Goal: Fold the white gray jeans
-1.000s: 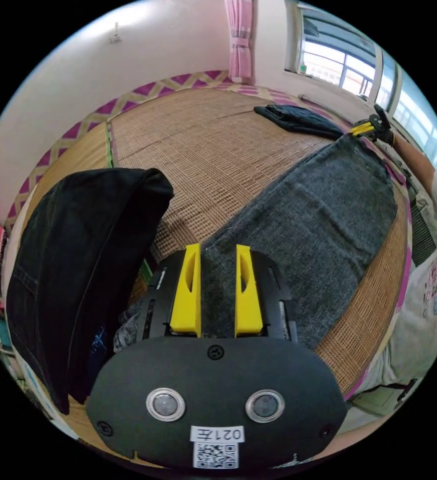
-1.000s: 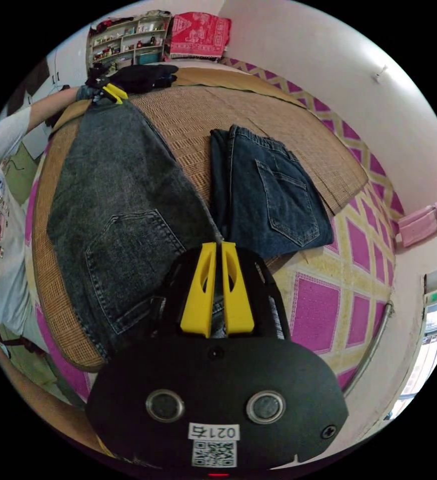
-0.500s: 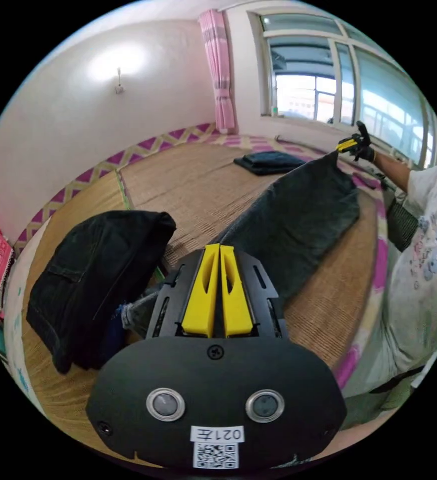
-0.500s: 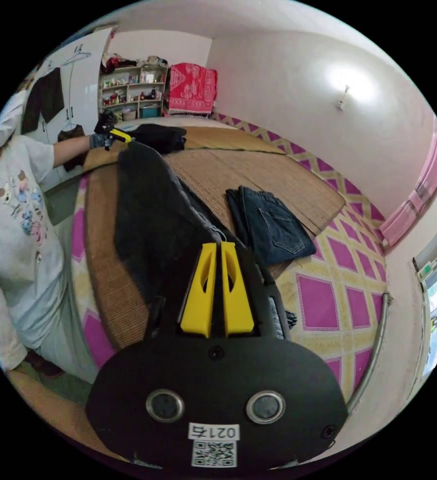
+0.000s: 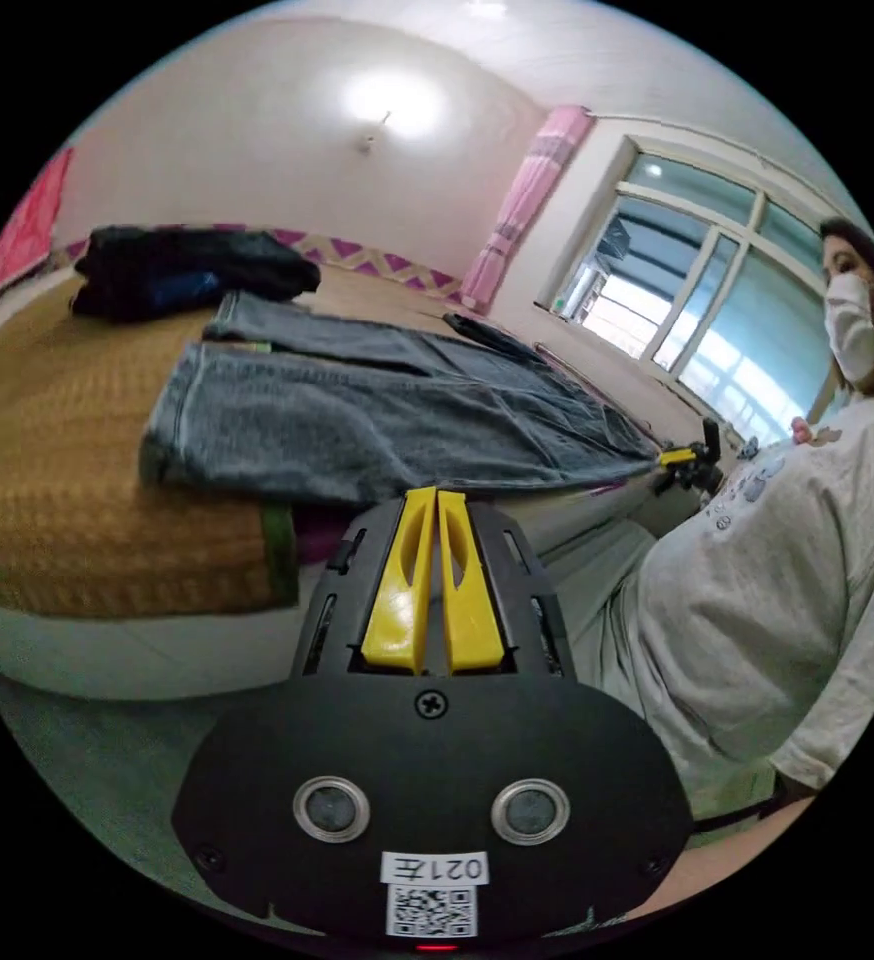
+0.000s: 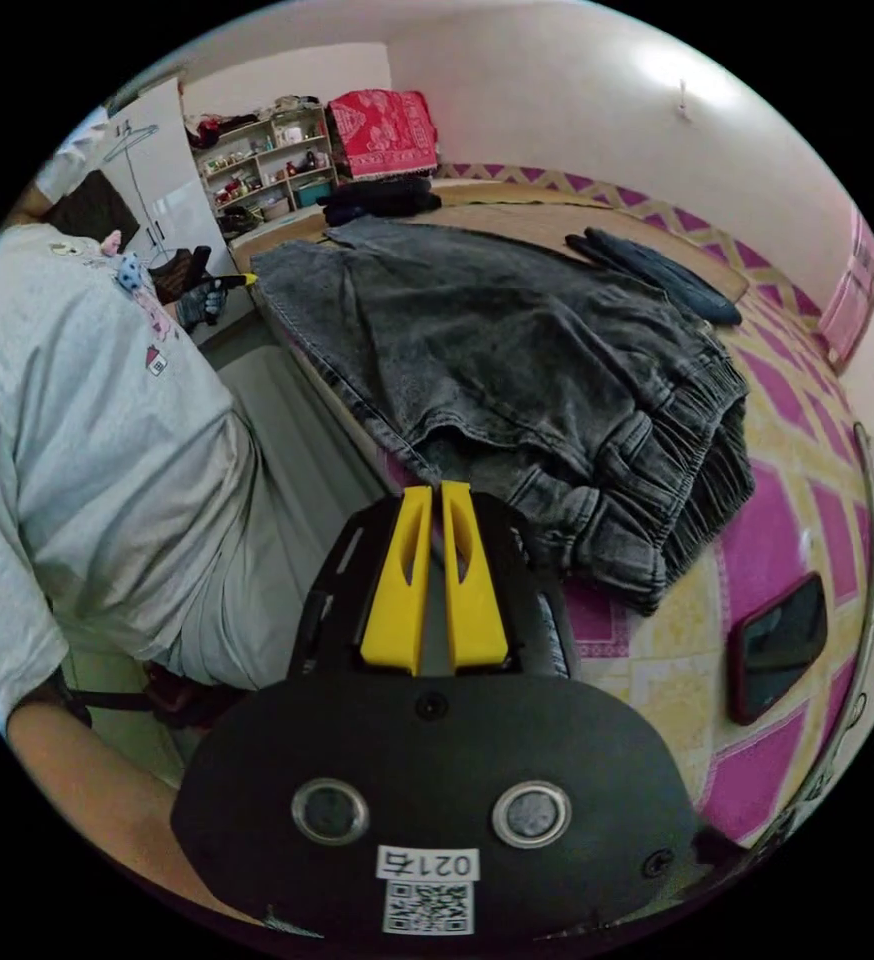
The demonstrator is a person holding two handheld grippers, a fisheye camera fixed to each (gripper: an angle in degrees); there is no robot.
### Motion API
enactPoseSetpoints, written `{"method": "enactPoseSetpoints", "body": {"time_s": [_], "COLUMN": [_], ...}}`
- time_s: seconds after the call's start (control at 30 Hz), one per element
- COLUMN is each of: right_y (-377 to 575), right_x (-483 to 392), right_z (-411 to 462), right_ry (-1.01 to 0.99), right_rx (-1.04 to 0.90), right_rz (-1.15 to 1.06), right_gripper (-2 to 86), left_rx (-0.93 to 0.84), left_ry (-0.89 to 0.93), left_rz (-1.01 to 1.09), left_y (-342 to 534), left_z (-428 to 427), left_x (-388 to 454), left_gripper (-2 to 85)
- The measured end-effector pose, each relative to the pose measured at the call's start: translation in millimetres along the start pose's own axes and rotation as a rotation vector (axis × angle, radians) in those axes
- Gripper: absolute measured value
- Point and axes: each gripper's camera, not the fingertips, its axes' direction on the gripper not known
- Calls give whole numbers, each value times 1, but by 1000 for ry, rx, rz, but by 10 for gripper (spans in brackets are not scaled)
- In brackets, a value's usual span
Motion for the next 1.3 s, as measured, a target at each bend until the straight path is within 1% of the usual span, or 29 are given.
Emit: {"method": "enactPoseSetpoints", "body": {"time_s": [0.07,0.13,0.17,0.2,0.23,0.27,0.3,0.33,0.4,0.43,0.47,0.5,0.53,0.67,0.73,0.8,0.83,0.87,0.9,0.93,0.97,1.0,1.03,1.07,1.13,1.17,1.2,1.3], "right_y": [-3,-11,-17,-21,-28,-38,-43,-55,-70,-75,-73,-69,-61,-55,-58,-65,-69,-70,-69,-65,-60,-56,-48,-42,-30,-18,-11,26], "right_x": [0,-1,2,4,12,24,31,48,73,87,97,97,92,80,82,89,91,89,89,96,109,115,118,123,124,117,114,100], "right_z": [-12,-26,-40,-48,-60,-65,-65,-57,-31,-9,12,16,16,19,19,13,4,-8,-14,-17,-7,-2,-4,-11,-26,-40,-46,-70], "right_ry": [-4,-43,-93,-105,-69,-4,25,81,196,285,319,319,359,454,461,437,410,379,366,377,397,384,372,347,354,355,355,357], "right_rx": [14,-32,-17,14,99,178,207,233,165,60,-36,-41,11,-58,-114,-156,-129,-28,29,80,30,13,58,63,88,154,178,215], "right_rz": [6,-23,-50,-55,-39,9,40,121,232,293,311,301,293,269,275,348,381,374,372,423,493,503,521,570,652,670,683,747], "right_gripper": [15,25,30,33,42,47,48,47,31,10,3,-1,-3,-7,-7,-7,-7,-7,-7,-7,-7,-6,-6,-5,-3,-1,0,17], "left_rx": [-3,30,41,64,77,76,65,53,34,15,-6,-14,32,36,41,46,52,56,67,78,84,93,114,131,252,280,320,334], "left_ry": [8,-38,-56,-112,-198,-243,-322,-375,-410,-416,-410,-402,-399,-447,-447,-419,-400,-392,-385,-388,-393,-400,-408,-413,-393,-387,-383,-407], "left_rz": [6,53,62,65,51,41,8,-45,-110,-160,-185,-197,-167,-125,-125,-152,-168,-173,-177,-174,-173,-182,-203,-215,-277,-298,-345,-468], "left_y": [0,-10,-14,-22,-33,-39,-51,-61,-69,-69,-67,-62,-55,-43,-40,-40,-39,-39,-38,-36,-35,-34,-33,-32,-22,-19,-12,6], "left_z": [-17,-48,-56,-69,-76,-78,-78,-76,-69,-64,-62,-62,-70,-85,-97,-107,-114,-117,-124,-130,-133,-140,-149,-155,-188,-198,-216,-253], "left_x": [4,15,16,18,17,15,8,-3,-22,-36,-43,-50,-48,-38,-38,-42,-45,-46,-48,-48,-47,-46,-44,-43,-37,-36,-34,-34], "left_gripper": [-10,-10,-9,-9,-10,-10,-10,-10,-10,-10,-10,-10,-10,-9,-9,-9,-9,-9,-9,-9,-9,-9,-9,-9,-8,-8,-7,2]}}
